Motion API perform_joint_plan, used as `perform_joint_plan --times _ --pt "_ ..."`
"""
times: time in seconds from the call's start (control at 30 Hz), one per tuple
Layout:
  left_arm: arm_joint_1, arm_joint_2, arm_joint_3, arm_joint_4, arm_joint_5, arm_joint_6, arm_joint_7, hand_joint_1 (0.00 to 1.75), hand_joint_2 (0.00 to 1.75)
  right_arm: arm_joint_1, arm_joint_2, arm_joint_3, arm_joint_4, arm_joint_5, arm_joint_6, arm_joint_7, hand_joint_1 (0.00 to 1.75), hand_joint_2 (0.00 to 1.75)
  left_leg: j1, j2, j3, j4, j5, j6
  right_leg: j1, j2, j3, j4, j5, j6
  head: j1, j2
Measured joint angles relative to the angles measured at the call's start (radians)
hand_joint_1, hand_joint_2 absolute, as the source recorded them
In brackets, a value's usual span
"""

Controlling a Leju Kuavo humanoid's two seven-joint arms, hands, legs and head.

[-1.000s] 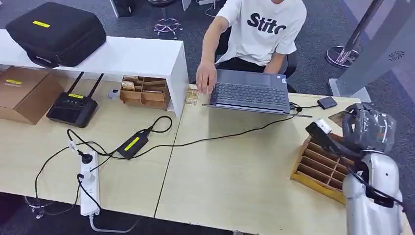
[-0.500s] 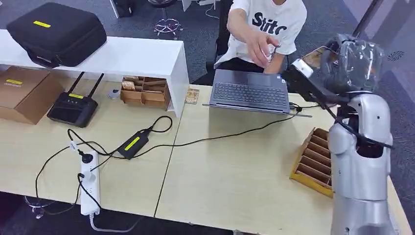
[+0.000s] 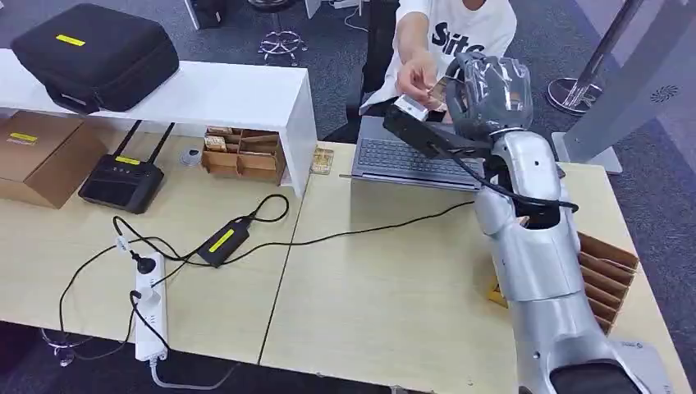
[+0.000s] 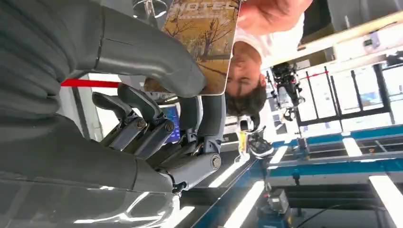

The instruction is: Pass the card to the sensor for recognition and then transmit it.

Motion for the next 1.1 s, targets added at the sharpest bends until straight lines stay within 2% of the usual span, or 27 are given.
perform_joint_plan --times 0.23,0.27,0.33,0.9,0.93,0.97,1.1 --pt "0.001 0.0 0.0 0.0 0.002 0.0 0.003 0.0 1.75 0.0 0.006 0.02 0.016 0.0 -0.003 -0.002 1.75 1.75 0.0 0.0 0.0 0.0 0.0 0.0 0.0 0.0 0.0 0.0 0.0 0.0 0.0 0.0" --pt "0.001 0.0 0.0 0.0 0.002 0.0 0.003 0.0 1.75 0.0 0.006 0.022 0.018 0.0 -0.003 -0.002 1.59 1.75 0.0 0.0 0.0 0.0 0.0 0.0 0.0 0.0 0.0 0.0 0.0 0.0 0.0 0.0" --pt "0.001 0.0 0.0 0.0 0.005 0.0 0.003 0.0 1.75 0.0 0.006 0.024 0.019 0.0 -0.003 -0.002 1.75 1.75 0.0 0.0 0.0 0.0 0.0 0.0 0.0 0.0 0.0 0.0 0.0 0.0 0.0 0.0" --pt "0.001 0.0 -0.001 0.0 0.015 0.002 0.002 0.0 1.75 0.001 0.006 0.04 0.041 -0.002 -0.003 -0.021 1.75 1.75 0.0 0.0 -0.001 0.0 0.0 0.0 0.0 0.0 -0.001 0.0 0.0 0.0 0.0 0.0" --pt "0.001 0.0 -0.001 0.0 0.015 0.002 0.002 0.0 1.75 0.001 0.006 0.04 0.041 -0.002 -0.003 -0.021 0.98 1.75 0.0 0.0 -0.001 0.0 0.0 0.0 0.0 0.0 -0.002 0.0 0.0 0.0 0.0 0.0" --pt "0.001 0.0 -0.001 0.0 0.015 0.002 0.002 0.0 1.75 0.001 0.006 0.04 0.041 -0.002 -0.003 -0.021 0.0 1.75 0.0 0.0 -0.002 0.0 0.0 0.0 0.0 0.0 -0.002 0.0 0.0 0.0 0.0 0.0" --pt "0.001 0.0 -0.001 0.0 0.019 0.002 0.002 0.0 1.75 0.001 0.006 0.045 0.043 -0.003 -0.003 -0.021 0.0 1.75 0.0 0.0 -0.002 0.0 0.0 0.0 0.0 0.0 -0.002 0.0 0.0 0.0 0.0 0.0"
